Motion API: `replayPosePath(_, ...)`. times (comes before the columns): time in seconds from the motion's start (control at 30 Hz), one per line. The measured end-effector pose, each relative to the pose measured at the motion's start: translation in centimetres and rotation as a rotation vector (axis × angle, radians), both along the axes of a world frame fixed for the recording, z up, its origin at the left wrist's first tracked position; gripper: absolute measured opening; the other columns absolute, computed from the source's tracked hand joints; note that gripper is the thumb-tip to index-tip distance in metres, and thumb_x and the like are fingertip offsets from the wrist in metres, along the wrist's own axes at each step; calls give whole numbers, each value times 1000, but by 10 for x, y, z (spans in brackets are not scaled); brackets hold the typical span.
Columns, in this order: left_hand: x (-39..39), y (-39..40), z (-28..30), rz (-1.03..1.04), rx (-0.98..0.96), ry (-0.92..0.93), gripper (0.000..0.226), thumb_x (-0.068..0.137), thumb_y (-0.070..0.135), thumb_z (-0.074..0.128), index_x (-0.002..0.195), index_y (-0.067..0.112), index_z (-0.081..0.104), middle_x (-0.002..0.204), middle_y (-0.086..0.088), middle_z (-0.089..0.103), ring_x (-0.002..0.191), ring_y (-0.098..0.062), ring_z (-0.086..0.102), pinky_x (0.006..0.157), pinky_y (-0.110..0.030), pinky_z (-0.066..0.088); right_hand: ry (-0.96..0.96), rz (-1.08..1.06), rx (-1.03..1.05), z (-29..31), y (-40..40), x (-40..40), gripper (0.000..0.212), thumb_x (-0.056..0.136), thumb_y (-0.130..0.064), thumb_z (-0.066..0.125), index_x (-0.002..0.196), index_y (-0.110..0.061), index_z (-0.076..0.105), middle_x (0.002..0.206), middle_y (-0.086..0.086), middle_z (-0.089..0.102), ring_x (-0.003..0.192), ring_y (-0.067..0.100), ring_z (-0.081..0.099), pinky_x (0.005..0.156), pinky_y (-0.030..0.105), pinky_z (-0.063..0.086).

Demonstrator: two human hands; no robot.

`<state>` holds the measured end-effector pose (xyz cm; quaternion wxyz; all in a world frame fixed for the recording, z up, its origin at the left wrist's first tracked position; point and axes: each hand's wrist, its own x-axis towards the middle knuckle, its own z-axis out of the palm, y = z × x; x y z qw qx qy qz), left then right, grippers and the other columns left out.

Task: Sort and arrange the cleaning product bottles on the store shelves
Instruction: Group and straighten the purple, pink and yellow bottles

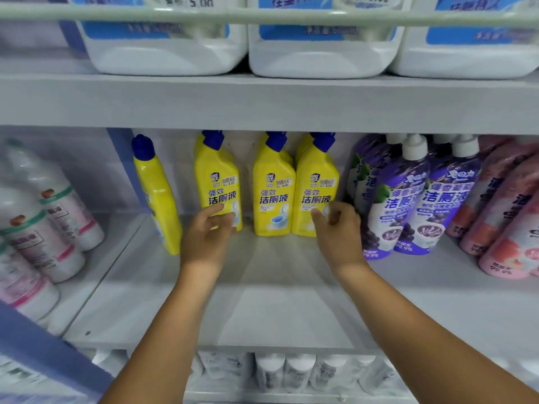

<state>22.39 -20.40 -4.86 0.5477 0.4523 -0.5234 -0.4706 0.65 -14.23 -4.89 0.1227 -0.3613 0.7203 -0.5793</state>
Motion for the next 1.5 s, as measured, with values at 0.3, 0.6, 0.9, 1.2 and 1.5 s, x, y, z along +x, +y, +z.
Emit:
replayPosePath(0.3,90,-18,22,343,-191,65,23,93,10,72,110,14,57,91,-10,67,68,1,64,69,-17,52,63,458,-57,47,-43,108,21,91,-27,67,109,-17,61,107,3,68,101,13,66,92,34,53)
replayPosePath(0.6,114,-34,7,261,-58,-242,63,88,17,80,142,14,49,128,-2,58,109,-14,58,92,-26,45,163,273,-1,37,-87,148,92,76,-34,79,149,-3,33,148,18,45,134,35,47,112,44,39)
replayPosePath(0.9,127,-62,10,-127,-30,-227,81,67,38,91,137,38,49,123,17,68,112,4,65,98,-27,50,112,419,93,22,-87,152,51,75,-49,75,112,-18,60,109,0,71,102,22,68,92,42,56)
replayPosePath(1.2,103,-34,-3,-36,-51,-263,68,45,43,92,104,39,61,112,5,68,96,-8,70,77,-30,56,-82,567,0,23,-38,105,27,87,-15,79,109,-25,67,104,-9,77,96,4,72,87,25,57)
replayPosePath(1.5,49,-9,7,-256,9,-111,64,54,31,90,109,23,60,107,-1,78,99,-21,75,84,-41,60,-161,419,-62,24,20,5,39,84,-3,78,115,-22,63,109,4,76,106,25,72,94,48,58)
